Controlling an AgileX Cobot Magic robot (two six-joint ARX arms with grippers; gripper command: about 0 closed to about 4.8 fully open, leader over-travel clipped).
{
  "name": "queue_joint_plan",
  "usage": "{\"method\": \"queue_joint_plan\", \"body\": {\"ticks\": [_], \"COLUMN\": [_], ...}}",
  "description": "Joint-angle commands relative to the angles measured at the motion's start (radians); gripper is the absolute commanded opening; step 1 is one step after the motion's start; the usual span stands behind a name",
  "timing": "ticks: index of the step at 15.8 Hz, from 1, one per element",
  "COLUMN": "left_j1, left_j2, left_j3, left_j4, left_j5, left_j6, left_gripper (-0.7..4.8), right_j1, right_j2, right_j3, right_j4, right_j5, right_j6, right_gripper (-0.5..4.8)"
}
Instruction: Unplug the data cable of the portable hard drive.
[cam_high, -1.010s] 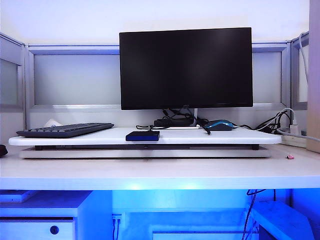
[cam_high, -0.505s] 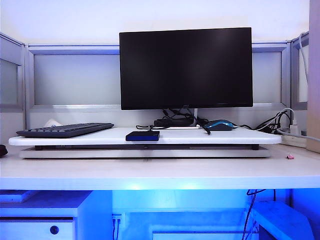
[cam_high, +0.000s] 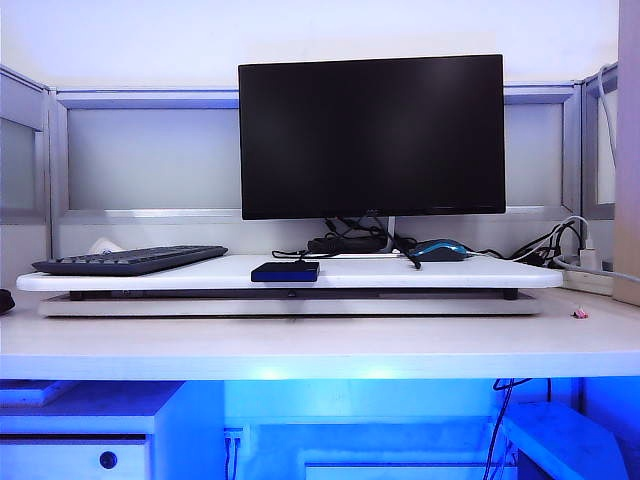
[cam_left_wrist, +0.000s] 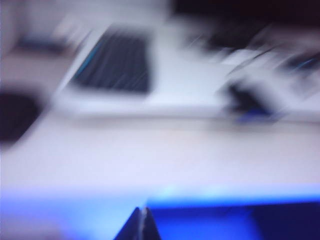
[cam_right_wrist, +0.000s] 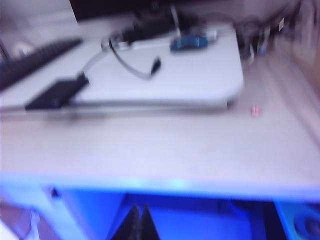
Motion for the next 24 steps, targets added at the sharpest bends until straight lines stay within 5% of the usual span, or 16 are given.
{"method": "queue_joint_plan", "body": {"ticks": [1, 2, 7, 12, 13, 15, 16, 19, 24], "left_j1": [0.001, 0.001, 0.001, 0.001, 0.001, 0.001, 0.001, 0.000, -0.005], "left_j2": [0.000, 0.002, 0.100, 0.275, 0.332, 0.399, 0.427, 0.690, 0.935], "left_j3": [0.057, 0.106, 0.217, 0.332, 0.358, 0.372, 0.372, 0.372, 0.378], "left_j4": [0.068, 0.066, 0.051, 0.089, 0.124, 0.205, 0.253, 0.564, 0.782], "left_j5": [0.047, 0.059, 0.133, 0.188, 0.201, 0.236, 0.258, 0.398, 0.458], "left_j6": [-0.109, -0.127, -0.220, -0.221, -0.274, -0.398, -0.458, -0.861, -1.077], "left_gripper": [1.34, 1.34, 1.36, 2.78, 3.53, 4.11, 4.14, 4.24, 4.40], "right_j1": [0.000, 0.001, 0.000, 0.000, 0.000, 0.000, 0.000, 0.001, 0.002], "right_j2": [-0.004, -0.004, -0.003, -0.002, 0.007, 0.044, 0.069, 0.368, 0.588], "right_j3": [0.010, 0.020, 0.090, 0.175, 0.199, 0.230, 0.245, 0.433, 0.562], "right_j4": [0.113, 0.164, 0.164, 0.164, 0.163, 0.162, 0.162, 0.203, 0.237], "right_j5": [0.000, 0.000, 0.002, 0.004, 0.003, 0.003, 0.003, -0.011, -0.066], "right_j6": [0.107, 0.142, 0.153, 0.153, 0.153, 0.153, 0.153, 0.127, 0.121], "right_gripper": [0.27, 1.06, 1.90, 2.27, 2.51, 3.09, 3.32, 4.43, 4.79]}}
